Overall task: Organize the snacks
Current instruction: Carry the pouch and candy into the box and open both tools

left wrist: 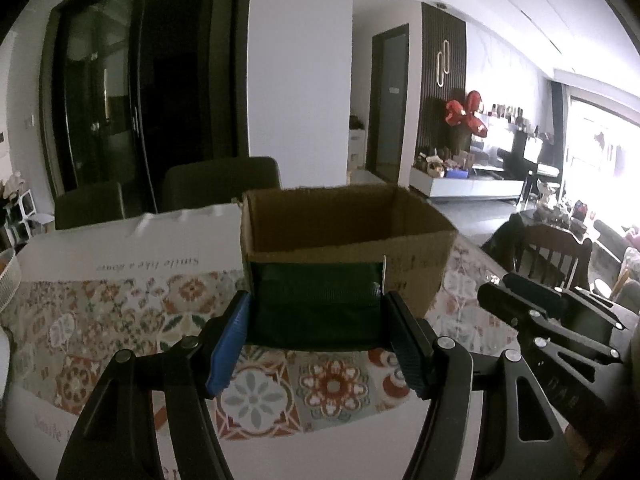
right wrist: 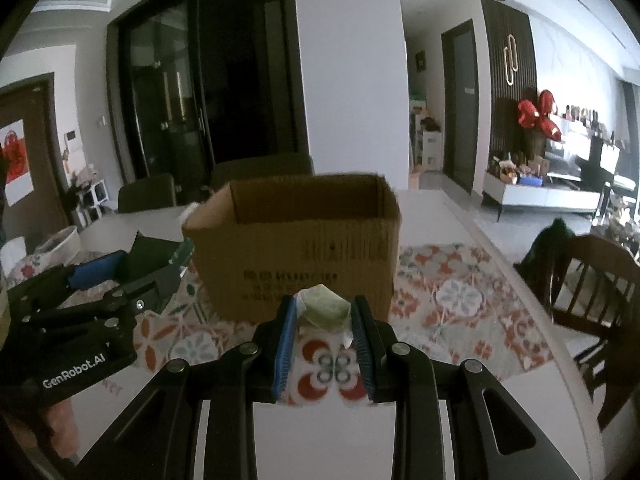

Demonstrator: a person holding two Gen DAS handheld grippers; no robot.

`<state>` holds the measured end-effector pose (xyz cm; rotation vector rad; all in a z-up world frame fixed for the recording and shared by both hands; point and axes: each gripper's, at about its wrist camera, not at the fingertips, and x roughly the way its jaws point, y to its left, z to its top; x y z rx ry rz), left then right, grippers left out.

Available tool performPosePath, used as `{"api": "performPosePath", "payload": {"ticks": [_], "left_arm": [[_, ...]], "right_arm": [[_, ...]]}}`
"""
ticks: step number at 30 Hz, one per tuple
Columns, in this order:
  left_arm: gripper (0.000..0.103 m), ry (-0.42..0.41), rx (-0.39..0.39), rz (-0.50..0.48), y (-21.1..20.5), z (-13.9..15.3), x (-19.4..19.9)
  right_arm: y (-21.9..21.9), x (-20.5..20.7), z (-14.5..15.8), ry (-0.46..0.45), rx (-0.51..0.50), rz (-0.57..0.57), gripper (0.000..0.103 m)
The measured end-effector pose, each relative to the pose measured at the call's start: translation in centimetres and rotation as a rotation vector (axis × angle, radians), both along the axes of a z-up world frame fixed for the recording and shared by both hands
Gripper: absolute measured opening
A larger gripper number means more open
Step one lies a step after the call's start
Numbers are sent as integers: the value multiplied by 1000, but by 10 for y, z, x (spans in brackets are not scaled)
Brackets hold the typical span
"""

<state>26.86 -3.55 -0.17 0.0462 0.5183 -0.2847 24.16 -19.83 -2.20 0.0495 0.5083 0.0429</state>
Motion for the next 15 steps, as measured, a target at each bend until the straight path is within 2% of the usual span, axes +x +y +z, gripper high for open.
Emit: {"api": "performPosePath", "payload": {"ticks": [7,15], "left_arm": [[66,-61,9,-6,-7,23,16],[66,-87,20,-7,-14,43,45]], "right_arm": [[-9,24,25,-57,-4,13,29],[-19,60,44,-77,12,34,29]]}}
